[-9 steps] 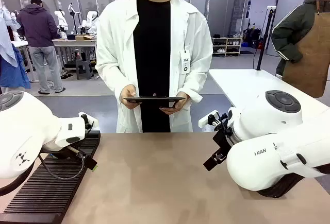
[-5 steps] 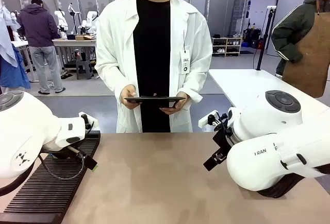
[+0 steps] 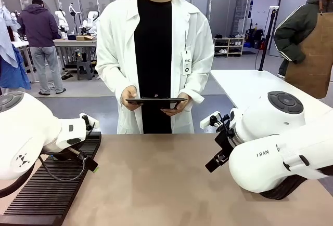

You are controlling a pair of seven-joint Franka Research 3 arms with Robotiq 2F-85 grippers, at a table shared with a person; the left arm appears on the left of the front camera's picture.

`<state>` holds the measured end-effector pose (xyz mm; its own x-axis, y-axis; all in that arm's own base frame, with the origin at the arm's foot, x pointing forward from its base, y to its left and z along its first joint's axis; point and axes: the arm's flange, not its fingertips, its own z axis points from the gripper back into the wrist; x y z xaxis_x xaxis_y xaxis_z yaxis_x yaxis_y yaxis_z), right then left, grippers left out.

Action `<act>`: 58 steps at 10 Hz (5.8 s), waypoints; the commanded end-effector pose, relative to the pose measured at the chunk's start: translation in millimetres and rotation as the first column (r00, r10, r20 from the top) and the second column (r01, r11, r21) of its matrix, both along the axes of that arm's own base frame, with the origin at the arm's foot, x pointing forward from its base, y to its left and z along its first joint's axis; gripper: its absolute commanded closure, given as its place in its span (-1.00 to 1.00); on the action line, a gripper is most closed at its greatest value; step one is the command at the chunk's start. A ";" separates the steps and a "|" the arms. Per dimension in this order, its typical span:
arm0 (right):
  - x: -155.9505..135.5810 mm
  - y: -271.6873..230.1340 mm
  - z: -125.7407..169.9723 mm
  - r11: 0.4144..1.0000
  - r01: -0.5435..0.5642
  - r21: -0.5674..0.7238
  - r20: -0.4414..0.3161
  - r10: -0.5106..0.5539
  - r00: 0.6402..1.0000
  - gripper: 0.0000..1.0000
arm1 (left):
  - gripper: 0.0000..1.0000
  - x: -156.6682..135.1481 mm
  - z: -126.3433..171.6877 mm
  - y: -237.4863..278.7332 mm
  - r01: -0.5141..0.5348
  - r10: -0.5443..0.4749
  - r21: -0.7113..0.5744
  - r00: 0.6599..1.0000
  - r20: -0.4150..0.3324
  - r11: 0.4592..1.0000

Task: Inspect the PCB.
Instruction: Pick up the Blank PCB and present it to the human.

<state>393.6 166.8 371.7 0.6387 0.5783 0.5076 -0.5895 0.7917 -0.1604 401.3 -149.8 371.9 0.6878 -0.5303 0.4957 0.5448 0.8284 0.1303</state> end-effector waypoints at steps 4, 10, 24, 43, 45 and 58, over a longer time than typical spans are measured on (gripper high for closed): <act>-1.9 -2.3 15.7 0.999 -0.051 0.016 -0.016 0.051 0.999 -1.00 | -1.00 -1.0 28.3 0.6 0.071 -0.072 -0.041 0.997 -0.034 0.997; -30.1 -77.0 97.4 0.905 -0.119 0.408 -0.234 0.229 0.945 -1.00 | -1.00 -21.0 87.4 74.9 0.123 -0.269 -0.474 0.929 -0.254 0.872; -126.5 -252.6 71.1 0.282 0.183 0.942 -0.257 0.253 0.933 -1.00 | -1.00 -121.6 76.5 281.9 -0.101 -0.160 -0.962 0.977 -0.144 0.252; -102.8 -283.3 84.2 0.282 0.202 0.938 -0.278 0.262 0.924 -1.00 | -1.00 -100.2 108.0 288.7 -0.071 -0.122 -0.902 0.983 -0.135 0.426; -102.8 -283.3 84.2 0.282 0.202 0.938 -0.278 0.262 0.924 -1.00 | -1.00 -50.9 138.3 253.2 -0.059 -0.025 -0.639 0.992 -0.121 0.767; -102.8 -283.3 84.2 0.282 0.202 0.938 -0.278 0.262 0.924 -1.00 | -1.00 58.8 47.1 113.2 0.537 -0.503 0.392 0.842 -0.194 0.747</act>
<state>288.2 -116.0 454.7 0.8823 -0.1318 0.4519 -0.4168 0.2273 0.8801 458.7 -42.5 428.4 0.2722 -0.9572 0.0988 0.8987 0.2895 0.3294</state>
